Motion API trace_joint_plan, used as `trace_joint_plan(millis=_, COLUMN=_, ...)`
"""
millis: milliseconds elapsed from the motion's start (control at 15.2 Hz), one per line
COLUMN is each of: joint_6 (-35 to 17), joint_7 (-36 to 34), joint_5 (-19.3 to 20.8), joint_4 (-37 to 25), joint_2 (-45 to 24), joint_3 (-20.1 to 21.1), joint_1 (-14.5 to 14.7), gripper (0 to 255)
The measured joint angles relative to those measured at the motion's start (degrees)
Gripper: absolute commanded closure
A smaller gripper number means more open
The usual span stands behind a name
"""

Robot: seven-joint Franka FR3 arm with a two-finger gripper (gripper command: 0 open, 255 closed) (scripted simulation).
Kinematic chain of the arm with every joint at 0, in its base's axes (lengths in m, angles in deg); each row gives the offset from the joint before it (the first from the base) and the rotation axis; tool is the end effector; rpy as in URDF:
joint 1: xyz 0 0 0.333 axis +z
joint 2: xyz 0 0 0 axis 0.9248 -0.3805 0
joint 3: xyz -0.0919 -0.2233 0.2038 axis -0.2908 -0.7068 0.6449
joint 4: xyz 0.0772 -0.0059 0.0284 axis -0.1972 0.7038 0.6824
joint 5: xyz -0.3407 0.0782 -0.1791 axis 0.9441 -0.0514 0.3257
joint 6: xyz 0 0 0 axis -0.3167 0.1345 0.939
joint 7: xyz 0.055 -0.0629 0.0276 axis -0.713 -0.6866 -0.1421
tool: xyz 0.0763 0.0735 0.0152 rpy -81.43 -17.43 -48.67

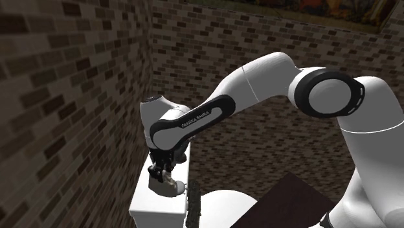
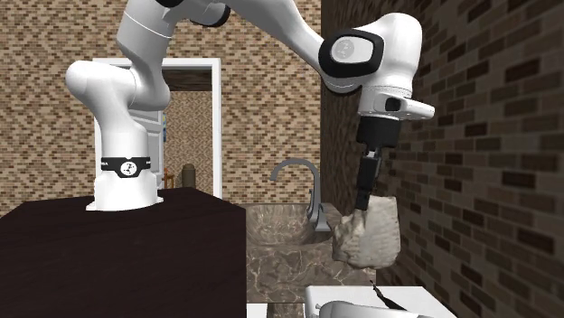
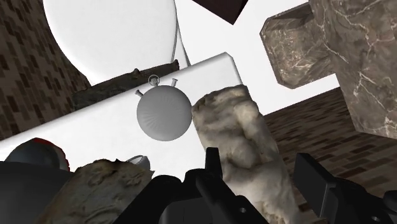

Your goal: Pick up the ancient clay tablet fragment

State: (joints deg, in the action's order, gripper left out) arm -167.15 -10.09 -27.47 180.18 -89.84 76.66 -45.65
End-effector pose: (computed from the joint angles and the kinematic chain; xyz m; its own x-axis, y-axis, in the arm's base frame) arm 0.5648 0.3692 0.2151 0.8709 0.4583 -0.1772 0.4675 -0.8839 0.0112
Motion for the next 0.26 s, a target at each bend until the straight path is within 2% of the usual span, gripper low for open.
trace_joint_plan(millis=264, joint_6=1.82, joint_7=0.22, joint_5=-0.36, joint_4=-0.28, joint_2=1.57, joint_3=0.26, joint_1=-0.18, gripper=255)
